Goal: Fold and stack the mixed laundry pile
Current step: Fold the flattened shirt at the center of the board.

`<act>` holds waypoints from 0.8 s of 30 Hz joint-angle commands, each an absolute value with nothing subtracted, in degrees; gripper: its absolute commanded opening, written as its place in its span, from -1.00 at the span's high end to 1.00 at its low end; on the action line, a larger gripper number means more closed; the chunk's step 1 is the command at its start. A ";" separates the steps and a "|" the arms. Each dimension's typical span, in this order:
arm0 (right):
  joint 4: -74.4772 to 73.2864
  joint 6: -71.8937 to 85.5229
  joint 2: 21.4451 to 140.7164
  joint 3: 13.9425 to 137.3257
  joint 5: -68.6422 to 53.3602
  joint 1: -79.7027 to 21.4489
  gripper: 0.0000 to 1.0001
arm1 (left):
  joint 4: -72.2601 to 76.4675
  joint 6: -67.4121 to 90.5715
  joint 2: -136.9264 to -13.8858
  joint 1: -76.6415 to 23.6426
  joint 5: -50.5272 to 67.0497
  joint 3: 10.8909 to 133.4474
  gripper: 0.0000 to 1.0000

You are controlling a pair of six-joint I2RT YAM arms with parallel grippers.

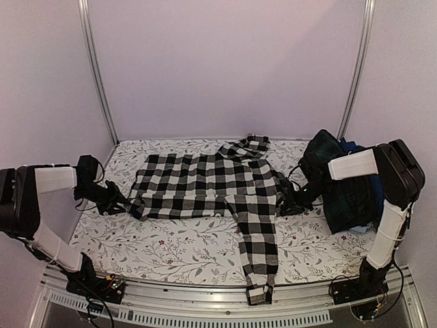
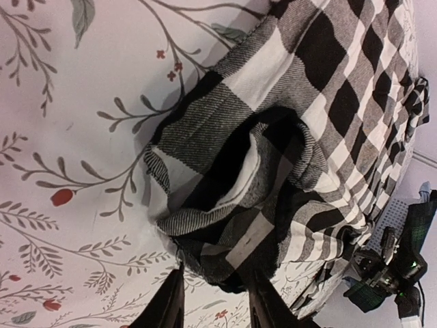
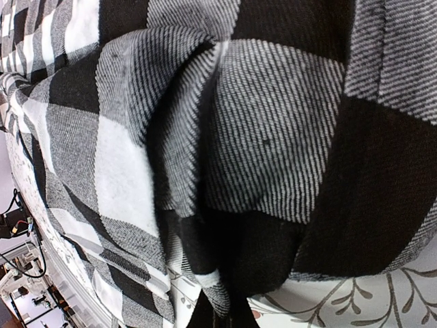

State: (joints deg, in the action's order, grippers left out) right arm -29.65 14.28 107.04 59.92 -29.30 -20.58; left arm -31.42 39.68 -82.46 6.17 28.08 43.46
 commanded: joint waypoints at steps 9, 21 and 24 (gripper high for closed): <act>-35.26 14.22 109.40 58.96 -25.53 -20.36 1.00 | -34.87 40.58 -93.26 2.01 28.11 48.37 0.41; -35.35 14.23 109.51 58.77 -24.62 -20.31 1.00 | -38.17 41.14 -92.86 5.78 23.93 45.54 1.00; -35.24 14.16 109.43 58.55 -24.60 -20.32 1.00 | -33.45 40.13 -88.41 8.56 26.87 44.48 0.78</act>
